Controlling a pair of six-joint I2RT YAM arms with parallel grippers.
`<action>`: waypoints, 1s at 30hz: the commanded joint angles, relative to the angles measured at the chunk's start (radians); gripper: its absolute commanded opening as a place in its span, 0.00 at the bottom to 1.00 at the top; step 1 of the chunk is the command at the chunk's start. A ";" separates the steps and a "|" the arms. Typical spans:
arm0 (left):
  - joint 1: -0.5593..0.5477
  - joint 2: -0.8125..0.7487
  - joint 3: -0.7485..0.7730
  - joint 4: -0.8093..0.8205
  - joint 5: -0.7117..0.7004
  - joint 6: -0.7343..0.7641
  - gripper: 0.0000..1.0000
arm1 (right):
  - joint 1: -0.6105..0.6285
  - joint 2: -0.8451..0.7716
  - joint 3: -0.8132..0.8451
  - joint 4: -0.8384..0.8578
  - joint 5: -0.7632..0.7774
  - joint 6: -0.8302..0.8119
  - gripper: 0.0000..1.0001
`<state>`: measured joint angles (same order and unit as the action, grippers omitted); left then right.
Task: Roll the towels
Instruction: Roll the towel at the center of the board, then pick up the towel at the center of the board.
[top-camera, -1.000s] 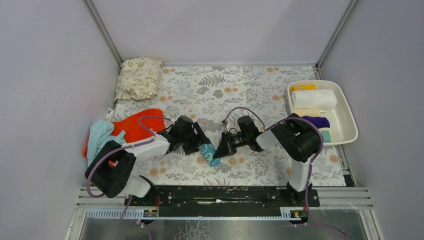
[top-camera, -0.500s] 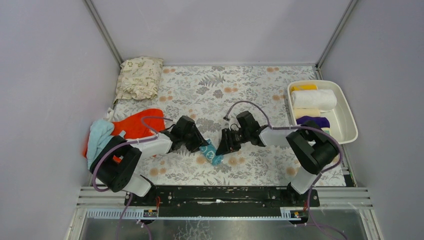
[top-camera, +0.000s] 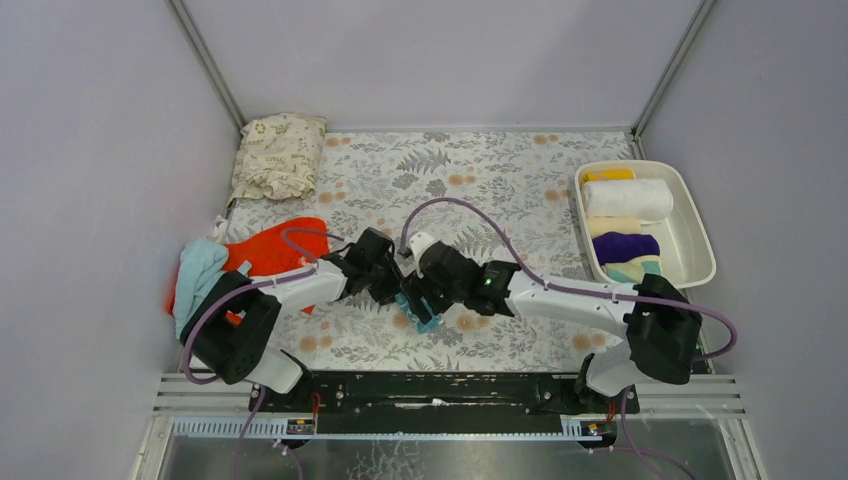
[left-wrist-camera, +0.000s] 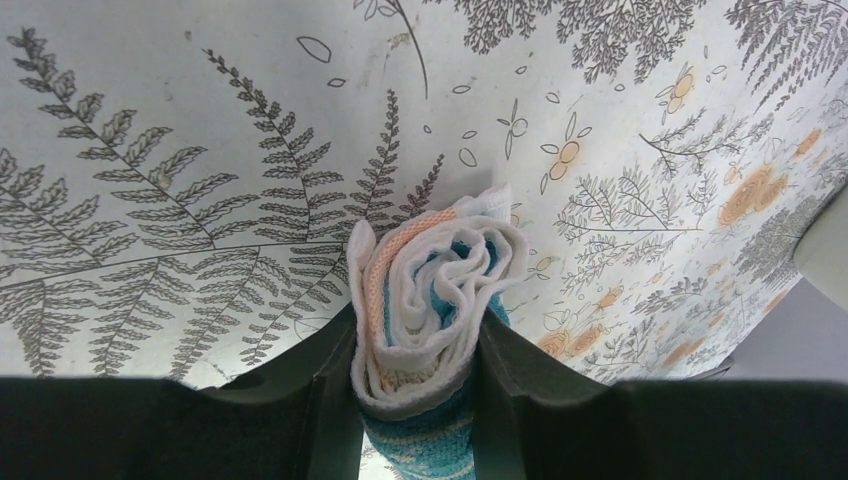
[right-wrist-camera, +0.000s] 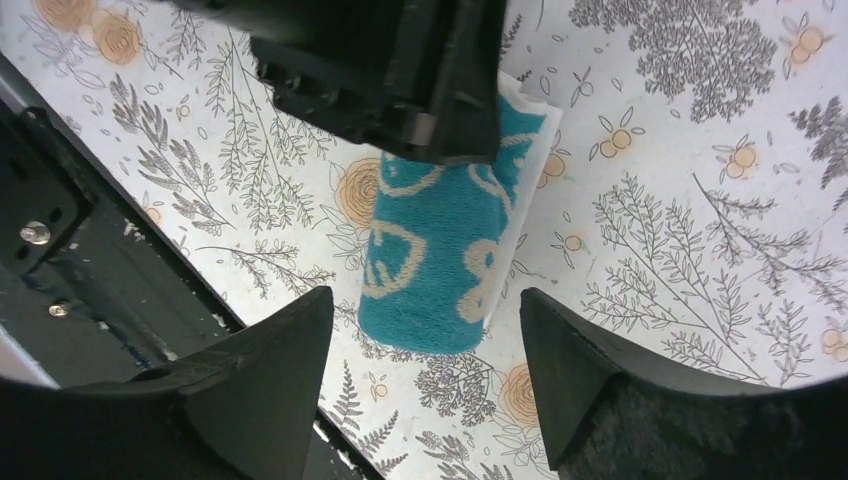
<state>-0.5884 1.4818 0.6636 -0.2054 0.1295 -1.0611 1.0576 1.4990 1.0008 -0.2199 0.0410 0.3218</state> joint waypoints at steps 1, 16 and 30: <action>-0.003 0.031 0.008 -0.151 -0.059 0.019 0.32 | 0.111 0.034 0.041 0.016 0.255 -0.089 0.75; -0.004 0.081 0.074 -0.233 -0.046 0.006 0.34 | 0.229 0.282 -0.005 0.207 0.429 -0.156 0.75; -0.008 0.072 0.093 -0.239 -0.063 0.002 0.47 | 0.210 0.411 -0.066 0.175 0.318 -0.039 0.49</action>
<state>-0.5869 1.5352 0.7525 -0.3527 0.1093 -1.0691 1.2793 1.8236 0.9894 0.0170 0.4591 0.2073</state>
